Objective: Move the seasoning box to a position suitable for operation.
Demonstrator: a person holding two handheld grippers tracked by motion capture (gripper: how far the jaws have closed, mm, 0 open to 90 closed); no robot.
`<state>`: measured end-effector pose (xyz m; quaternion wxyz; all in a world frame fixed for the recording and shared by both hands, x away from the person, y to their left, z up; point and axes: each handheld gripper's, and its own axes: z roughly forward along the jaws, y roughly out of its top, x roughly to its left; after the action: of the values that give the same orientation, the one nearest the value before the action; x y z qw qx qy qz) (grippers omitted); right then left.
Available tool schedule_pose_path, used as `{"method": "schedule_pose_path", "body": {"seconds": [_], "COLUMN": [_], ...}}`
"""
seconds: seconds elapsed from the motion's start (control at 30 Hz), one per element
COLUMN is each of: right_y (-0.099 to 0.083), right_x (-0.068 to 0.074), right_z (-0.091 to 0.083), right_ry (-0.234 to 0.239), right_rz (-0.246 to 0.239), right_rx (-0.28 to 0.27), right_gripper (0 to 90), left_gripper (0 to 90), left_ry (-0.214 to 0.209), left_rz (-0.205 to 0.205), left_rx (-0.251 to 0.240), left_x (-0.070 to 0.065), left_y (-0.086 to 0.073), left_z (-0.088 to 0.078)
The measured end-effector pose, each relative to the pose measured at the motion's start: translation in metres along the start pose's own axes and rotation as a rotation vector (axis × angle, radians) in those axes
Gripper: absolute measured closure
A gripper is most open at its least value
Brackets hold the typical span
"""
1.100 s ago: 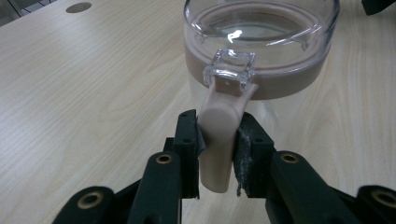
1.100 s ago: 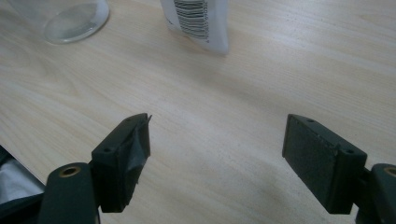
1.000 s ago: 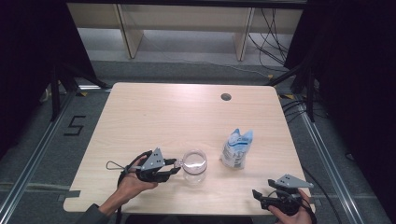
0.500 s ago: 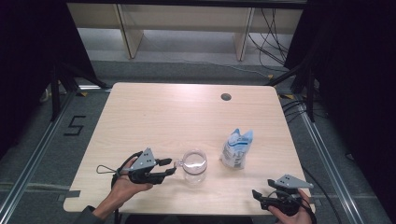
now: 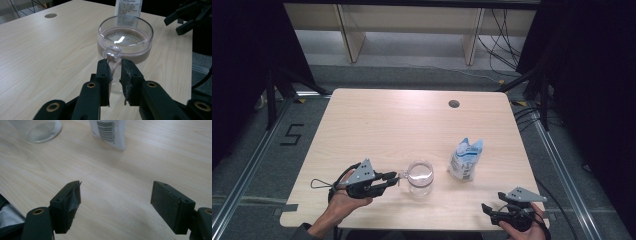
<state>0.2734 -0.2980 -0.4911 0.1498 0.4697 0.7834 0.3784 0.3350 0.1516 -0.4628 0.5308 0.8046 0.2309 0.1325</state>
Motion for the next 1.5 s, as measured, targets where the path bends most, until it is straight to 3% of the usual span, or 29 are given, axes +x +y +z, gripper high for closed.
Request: {"method": "schedule_pose_path", "body": {"seconds": [0.27, 0.53, 0.83, 0.87, 0.93, 0.97, 1.1, 1.13, 1.17, 1.23, 1.3, 1.33, 1.37, 1.43, 1.47, 1.5], "right_y": [0.0, 0.0, 0.001, 0.001, 0.001, 0.002, 0.002, 0.003, 0.004, 0.005, 0.007, 0.008, 0.01, 0.012, 0.014, 0.015], "right_x": [0.0, 0.002, 0.0, 0.004, 0.004, 0.002, 0.007, 0.008, 0.005, 0.01, 0.01, 0.014, 0.012, 0.016, 0.016, 0.02], "right_z": [0.001, 0.001, 0.001, 0.0, 0.0, 0.001, -0.001, -0.001, -0.001, 0.0, 0.001, 0.001, 0.002, 0.002, 0.004, 0.004], "right_ry": [-0.003, 0.007, 0.012, 0.013, 0.02, 0.014, 0.028, 0.031, 0.029, 0.039, 0.044, 0.044, 0.051, 0.06, 0.061, 0.069], "right_rz": [-0.004, 0.009, -0.03, -0.005, -0.015, -0.063, -0.023, -0.029, -0.082, -0.063, -0.099, -0.082, -0.117, -0.107, -0.127, -0.11], "right_rx": [-0.012, -0.004, -0.019, -0.01, -0.016, -0.033, -0.024, -0.021, -0.05, -0.06, -0.068, -0.063, -0.07, -0.081, -0.103, -0.1], "right_gripper": [25.2, 25.2, 25.6, 29.6, 31.2, 31.2, 34.3, 34.9, 35.9, 38.5, 41.6, 41.7, 42.3, 44.1, 44.9, 45.3], "left_gripper": [83.1, 85.5, 85.8, 85.7, 85.6, 85.6, 85.5, 85.5, 85.5, 85.5, 85.2, 84.9, 84.8, 84.9, 84.9, 84.9], "left_ry": [0.007, 0.004, 0.018, 0.021, 0.022, 0.021, 0.018, 0.017, 0.016, 0.019, 0.025, 0.023, 0.018, 0.021, 0.021, 0.02], "left_rz": [-0.004, -0.013, -0.009, 0.006, -0.005, -0.006, -0.01, -0.012, -0.011, -0.011, -0.023, -0.023, -0.027, -0.031, -0.028, -0.027], "left_rx": [-0.035, -0.039, -0.034, -0.022, -0.023, -0.021, -0.019, -0.02, -0.02, -0.021, -0.023, -0.025, -0.028, -0.031, -0.029, -0.028], "left_x": [0.0, -0.004, -0.001, 0.0, 0.0, 0.0, 0.0, 0.0, 0.001, 0.001, 0.002, 0.003, 0.004, 0.003, 0.003, 0.003], "left_y": [0.01, 0.017, 0.023, 0.023, 0.023, 0.023, 0.022, 0.021, 0.021, 0.021, 0.02, 0.02, 0.019, 0.019, 0.019, 0.019], "left_z": [-0.002, 0.006, 0.014, 0.014, 0.015, 0.016, 0.018, 0.018, 0.018, 0.017, 0.017, 0.017, 0.017, 0.017, 0.017, 0.017]}}
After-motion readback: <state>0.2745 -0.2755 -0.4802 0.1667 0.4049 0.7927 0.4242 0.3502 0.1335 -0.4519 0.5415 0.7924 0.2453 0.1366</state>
